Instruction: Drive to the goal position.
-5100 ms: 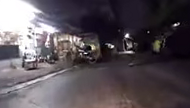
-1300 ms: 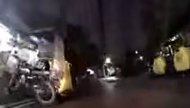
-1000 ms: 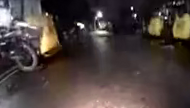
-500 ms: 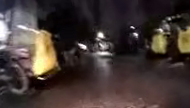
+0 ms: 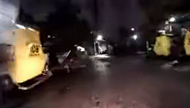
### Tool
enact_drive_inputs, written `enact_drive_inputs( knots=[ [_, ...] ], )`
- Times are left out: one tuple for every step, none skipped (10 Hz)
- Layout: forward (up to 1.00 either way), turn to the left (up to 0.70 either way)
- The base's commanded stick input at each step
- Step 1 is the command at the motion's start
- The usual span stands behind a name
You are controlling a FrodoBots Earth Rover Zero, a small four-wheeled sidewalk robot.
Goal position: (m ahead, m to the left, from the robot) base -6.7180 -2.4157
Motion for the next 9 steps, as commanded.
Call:
enact_drive_inputs(
  knots=[
    [1.0, -0.25],
    [1.0, -0.27],
    [1.0, -0.27],
    [1.0, -0.27],
    [1.0, -0.04],
    [1.0, 0.0],
    [1.0, 0.0],
    [1.0, 0.0],
    [1.0, -0.27]
  ],
)
